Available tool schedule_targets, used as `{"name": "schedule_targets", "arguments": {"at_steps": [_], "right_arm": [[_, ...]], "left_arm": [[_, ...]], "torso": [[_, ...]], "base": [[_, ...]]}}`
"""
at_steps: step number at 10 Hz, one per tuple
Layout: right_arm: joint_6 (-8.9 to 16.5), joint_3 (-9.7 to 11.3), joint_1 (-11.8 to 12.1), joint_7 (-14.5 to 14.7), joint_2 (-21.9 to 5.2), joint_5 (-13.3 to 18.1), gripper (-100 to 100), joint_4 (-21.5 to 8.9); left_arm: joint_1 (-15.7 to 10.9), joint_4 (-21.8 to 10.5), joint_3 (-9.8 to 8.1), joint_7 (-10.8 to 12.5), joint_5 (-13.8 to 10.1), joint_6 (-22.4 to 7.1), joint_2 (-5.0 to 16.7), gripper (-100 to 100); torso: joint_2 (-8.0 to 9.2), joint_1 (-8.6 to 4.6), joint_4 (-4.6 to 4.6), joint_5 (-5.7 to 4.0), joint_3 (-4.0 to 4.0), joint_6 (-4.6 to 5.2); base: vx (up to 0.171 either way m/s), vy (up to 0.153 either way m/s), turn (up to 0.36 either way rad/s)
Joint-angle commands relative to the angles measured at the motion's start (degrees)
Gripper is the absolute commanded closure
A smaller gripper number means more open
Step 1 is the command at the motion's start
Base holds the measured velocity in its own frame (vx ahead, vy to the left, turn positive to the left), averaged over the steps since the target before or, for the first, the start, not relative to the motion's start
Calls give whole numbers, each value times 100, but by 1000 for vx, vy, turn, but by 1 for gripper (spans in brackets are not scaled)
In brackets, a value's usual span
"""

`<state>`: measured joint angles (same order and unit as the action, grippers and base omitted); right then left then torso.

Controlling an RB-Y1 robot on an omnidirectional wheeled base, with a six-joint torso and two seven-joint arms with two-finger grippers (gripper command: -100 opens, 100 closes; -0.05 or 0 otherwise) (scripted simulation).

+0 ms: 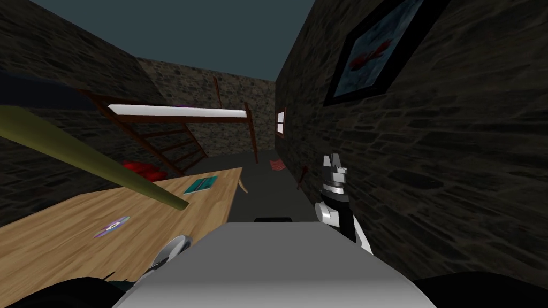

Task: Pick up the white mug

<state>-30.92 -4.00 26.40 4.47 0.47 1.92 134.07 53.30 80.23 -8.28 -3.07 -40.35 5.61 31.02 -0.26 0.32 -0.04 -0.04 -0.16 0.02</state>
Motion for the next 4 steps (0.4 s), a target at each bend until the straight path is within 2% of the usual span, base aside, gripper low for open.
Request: {"name": "schedule_targets", "arguments": {"at_steps": [1,2,3,4], "right_arm": [[0,0,0,0,0,0,0,0],[0,0,0,0,0,0,0,0],[0,0,0,0,0,0,0,0],[0,1,-2,0,1,0,0,0]], "left_arm": [[259,274,69,-101,22,118,-79,100],[416,444,104,-164,40,178,-139,100],[288,342,58,-148,45,95,-142,100],[307,364,62,-162,46,107,-150,0]], "torso": [[0,0,0,0,0,0],[0,-4,0,-2,0,1],[1,-2,0,-3,0,0],[18,-10,4,-4,9,7]], "base": [[123,63,158],[123,73,170],[54,31,35],[10,5,-9]]}}
